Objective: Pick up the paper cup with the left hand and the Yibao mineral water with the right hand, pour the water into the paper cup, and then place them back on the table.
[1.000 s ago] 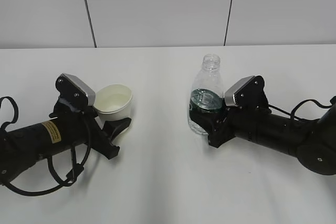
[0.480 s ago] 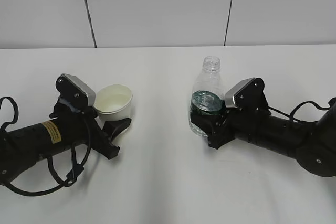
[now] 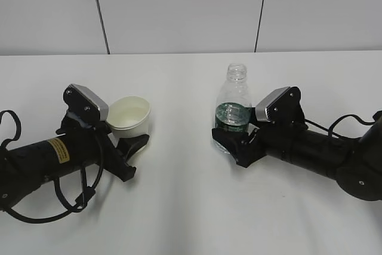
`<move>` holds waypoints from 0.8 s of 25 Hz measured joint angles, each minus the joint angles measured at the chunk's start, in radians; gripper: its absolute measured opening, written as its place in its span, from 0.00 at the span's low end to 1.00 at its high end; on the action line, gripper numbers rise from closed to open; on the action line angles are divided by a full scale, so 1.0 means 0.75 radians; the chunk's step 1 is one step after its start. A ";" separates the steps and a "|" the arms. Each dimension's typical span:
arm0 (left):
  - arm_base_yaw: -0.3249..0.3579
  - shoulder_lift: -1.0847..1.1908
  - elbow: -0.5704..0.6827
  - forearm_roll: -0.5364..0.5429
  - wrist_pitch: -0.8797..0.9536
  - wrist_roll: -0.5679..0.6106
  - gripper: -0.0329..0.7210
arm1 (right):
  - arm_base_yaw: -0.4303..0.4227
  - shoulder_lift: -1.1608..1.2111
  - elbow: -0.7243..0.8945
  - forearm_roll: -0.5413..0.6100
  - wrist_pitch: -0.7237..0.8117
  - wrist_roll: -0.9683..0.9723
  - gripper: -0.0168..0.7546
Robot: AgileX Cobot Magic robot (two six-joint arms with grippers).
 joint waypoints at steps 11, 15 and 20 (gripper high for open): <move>0.000 0.000 0.000 0.000 0.030 0.000 0.64 | 0.000 0.000 0.061 0.003 -0.011 0.000 0.88; 0.000 0.000 0.000 -0.002 0.032 0.000 0.68 | 0.000 0.000 0.094 0.024 -0.021 -0.002 0.87; 0.000 0.000 -0.002 -0.029 0.035 0.000 0.83 | 0.000 0.000 0.120 0.058 -0.025 -0.002 0.87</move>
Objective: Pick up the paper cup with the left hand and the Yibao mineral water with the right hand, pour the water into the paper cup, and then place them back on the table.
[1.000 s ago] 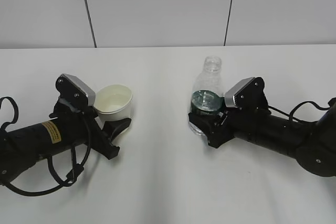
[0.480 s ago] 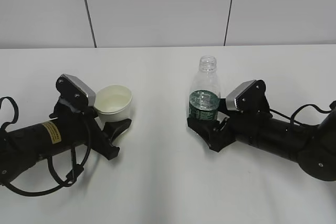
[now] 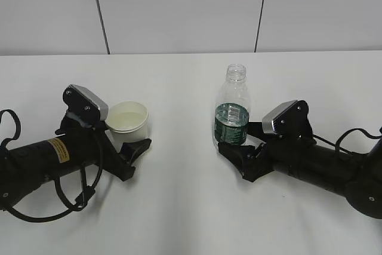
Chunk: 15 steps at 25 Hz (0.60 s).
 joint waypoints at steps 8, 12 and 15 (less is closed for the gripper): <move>0.002 0.000 0.009 -0.004 0.017 -0.005 0.85 | 0.000 -0.009 0.010 0.008 -0.001 0.000 0.87; 0.004 -0.035 0.073 -0.031 0.024 -0.007 0.85 | 0.000 -0.032 0.046 0.008 -0.003 0.000 0.86; 0.006 -0.057 0.123 -0.037 0.020 -0.009 0.85 | 0.000 -0.051 0.094 0.011 -0.003 0.000 0.86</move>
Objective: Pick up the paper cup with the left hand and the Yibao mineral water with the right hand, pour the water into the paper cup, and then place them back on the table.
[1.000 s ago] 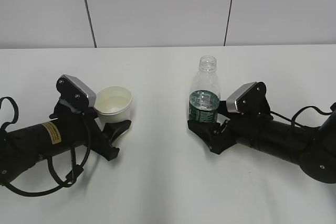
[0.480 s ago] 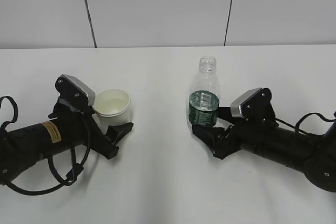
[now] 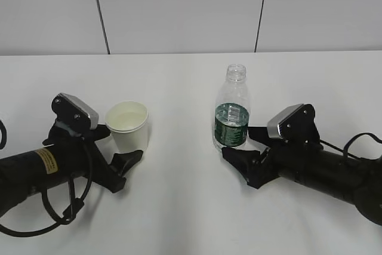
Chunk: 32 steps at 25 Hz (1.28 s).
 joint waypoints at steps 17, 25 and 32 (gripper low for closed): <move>0.000 -0.282 0.162 -0.036 0.153 -0.003 0.83 | 0.000 -0.218 0.343 0.118 -0.003 -0.055 0.83; 0.000 -0.491 0.170 0.010 0.421 -0.031 0.83 | 0.000 -0.349 0.462 0.136 -0.003 -0.015 0.81; 0.000 -0.676 0.170 0.011 0.676 -0.078 0.82 | 0.000 -0.473 0.497 0.139 -0.003 -0.006 0.80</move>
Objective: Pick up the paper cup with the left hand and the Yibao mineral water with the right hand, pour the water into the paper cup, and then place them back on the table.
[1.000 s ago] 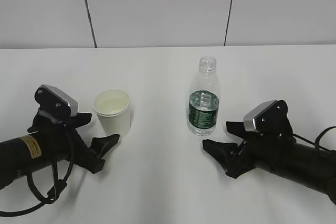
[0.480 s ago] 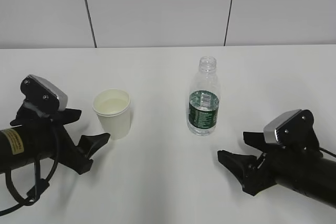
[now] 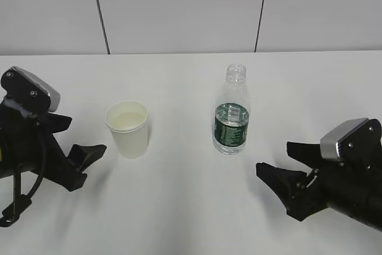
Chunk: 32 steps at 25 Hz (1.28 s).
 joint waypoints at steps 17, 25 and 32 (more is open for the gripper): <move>0.000 -0.213 -0.471 -0.197 1.262 -0.109 0.81 | 0.000 -0.062 0.003 0.000 0.000 0.069 0.79; 0.000 -0.288 -0.614 -0.451 1.638 0.039 0.81 | 0.000 -0.065 0.003 0.000 0.000 0.090 0.79; 0.000 -0.568 -0.606 -0.496 1.773 0.052 0.81 | 0.000 -0.134 0.003 -0.003 0.000 0.093 0.79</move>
